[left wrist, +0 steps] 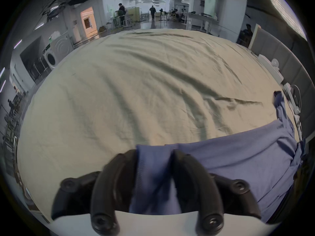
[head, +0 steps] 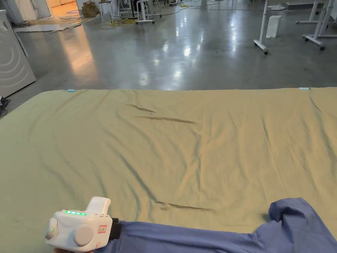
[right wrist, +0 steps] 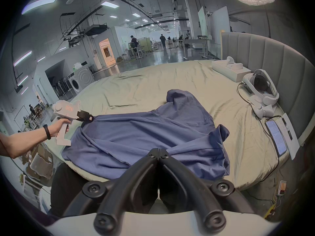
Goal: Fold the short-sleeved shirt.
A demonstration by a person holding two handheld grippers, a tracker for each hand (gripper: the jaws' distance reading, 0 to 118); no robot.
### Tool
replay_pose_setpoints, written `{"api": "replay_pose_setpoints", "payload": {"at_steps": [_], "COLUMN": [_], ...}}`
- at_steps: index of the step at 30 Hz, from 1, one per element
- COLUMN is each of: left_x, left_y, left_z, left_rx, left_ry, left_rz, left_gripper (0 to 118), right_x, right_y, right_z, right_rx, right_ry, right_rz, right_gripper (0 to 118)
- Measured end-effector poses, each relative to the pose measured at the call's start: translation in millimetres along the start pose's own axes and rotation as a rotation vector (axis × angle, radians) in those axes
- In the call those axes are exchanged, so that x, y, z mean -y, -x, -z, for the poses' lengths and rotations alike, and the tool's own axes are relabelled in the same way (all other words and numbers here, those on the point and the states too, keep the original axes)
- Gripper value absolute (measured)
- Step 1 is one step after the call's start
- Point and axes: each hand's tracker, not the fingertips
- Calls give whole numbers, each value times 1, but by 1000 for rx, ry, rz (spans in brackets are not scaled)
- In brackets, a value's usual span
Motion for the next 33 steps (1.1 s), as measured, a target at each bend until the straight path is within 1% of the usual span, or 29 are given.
{"api": "replay_pose_setpoints", "payload": {"at_steps": [1, 3, 5, 7, 8, 9, 10, 11, 12, 13, 16, 19, 20, 21, 22, 23, 24, 25, 26, 27, 28, 29, 30, 31, 32, 33], "left_x": [-1, -3, -10, -21, -25, -28, -30, -31, -34, -35, -37, -38, -37, -37, -37, -37, -36, -35, -35, -34, -33, -32, -30, -30, -30, -28], "left_y": [-4, -11, -7, 1, 4, 7, 9, 9, 8, 7, 3, 5, 7, 7, 7, 8, 8, 8, 8, 7, 6, 6, 5, 4, 4, 3], "left_z": [1, 6, 11, 16, 20, 23, 24, 26, 27, 28, 28, 28, 28, 28, 28, 28, 27, 27, 26, 26, 25, 24, 22, 20, 16, 9], "left_rx": [7, -19, -21, 6, 25, 35, 23, 22, 21, 18, 13, 26, 30, 40, 42, 44, 46, 48, 50, 49, 48, 46, 43, 39, 36, 34], "left_ry": [8, 38, 81, 145, 170, 191, 190, 196, 203, 211, 230, 241, 241, 243, 243, 242, 240, 236, 234, 230, 225, 221, 213, 203, 192, 167], "left_rz": [6, 30, 39, 2, -30, -49, -55, -59, -58, -53, -30, -35, -40, -45, -42, -41, -40, -40, -42, -40, -35, -33, -32, -37, -43, -49], "left_gripper": [28, 26, 26, 26, 26, 26, 26, 26, 26, 26, 26, 26, 26, 26, 26, 26, 26, 26, 26, 26, 26, 26, 26, 26, 26, 26], "right_x": [-1, -3, -10, -27, -37, -50, -61, -70, -82, -93, -118, -133, -136, -136, -136, -135, -134, -133, -132, -132, -132, -132, -132, -132, -131, -130], "right_y": [-2, -7, -14, -28, -35, -46, -57, -67, -81, -94, -128, -150, -155, -160, -162, -161, -158, -153, -146, -135, -130, -127, -125, -122, -122, -121], "right_z": [0, 1, 5, 18, 27, 42, 57, 72, 94, 116, 180, 242, 259, 275, 287, 295, 303, 305, 304, 299, 297, 295, 293, 291, 290, 289], "right_rx": [-9, -24, -21, -3, -1, -6, -2, -7, -21, -20, -2, 77, 79, 91, 123, 144, 174, 185, 197, 213, 219, 216, 213, 210, 194, 184], "right_ry": [-1, -3, -9, -14, -1, 42, 38, 37, 68, 110, 191, 315, 383, 417, 433, 439, 457, 464, 466, 466, 456, 452, 453, 454, 459, 459], "right_rz": [8, 27, 30, 10, -5, -26, -29, -29, -22, 12, 98, 121, 140, 155, 157, 130, 88, 62, 17, -64, -123, -124, -104, -98, -81, -69], "right_gripper": [0, 0, 0, 0, 10, 30, 61, 82, 88, 86, 87, 86, 86, 86, 86, 86, 86, 83, 80, 72, 59, 47, 34, 11, 0, 0]}}
